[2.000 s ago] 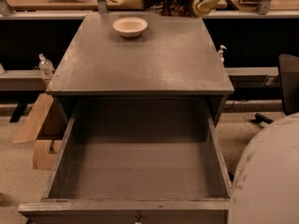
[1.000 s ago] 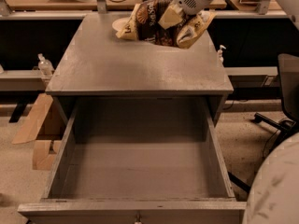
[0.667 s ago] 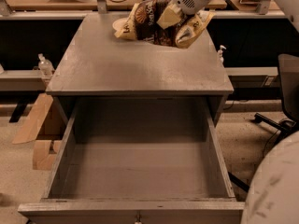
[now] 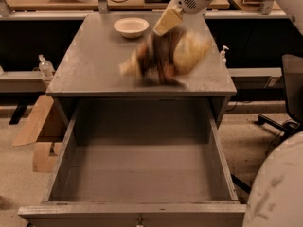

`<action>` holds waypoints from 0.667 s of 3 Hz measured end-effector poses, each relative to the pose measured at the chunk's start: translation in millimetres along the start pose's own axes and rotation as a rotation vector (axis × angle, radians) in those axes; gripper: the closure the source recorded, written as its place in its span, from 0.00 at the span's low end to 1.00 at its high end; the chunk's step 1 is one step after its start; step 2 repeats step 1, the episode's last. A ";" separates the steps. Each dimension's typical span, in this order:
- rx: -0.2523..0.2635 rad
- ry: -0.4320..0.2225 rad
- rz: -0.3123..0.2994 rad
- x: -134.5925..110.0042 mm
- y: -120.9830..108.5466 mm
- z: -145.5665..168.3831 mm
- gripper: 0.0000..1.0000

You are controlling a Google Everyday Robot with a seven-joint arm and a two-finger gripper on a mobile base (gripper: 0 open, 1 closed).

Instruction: Pick brown chip bag from top drawer and place on counter

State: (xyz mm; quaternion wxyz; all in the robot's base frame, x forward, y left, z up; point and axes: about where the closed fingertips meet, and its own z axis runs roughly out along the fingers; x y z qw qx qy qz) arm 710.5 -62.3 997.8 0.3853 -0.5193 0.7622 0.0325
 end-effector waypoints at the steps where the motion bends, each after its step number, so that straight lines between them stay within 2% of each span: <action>1: -0.003 0.000 -0.001 -0.4 1.0 1.5 0.00; 2: -0.003 0.000 -0.001 -0.4 1.0 1.5 0.00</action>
Offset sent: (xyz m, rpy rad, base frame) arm 0.0000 0.0000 0.0000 0.0000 0.0000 0.0000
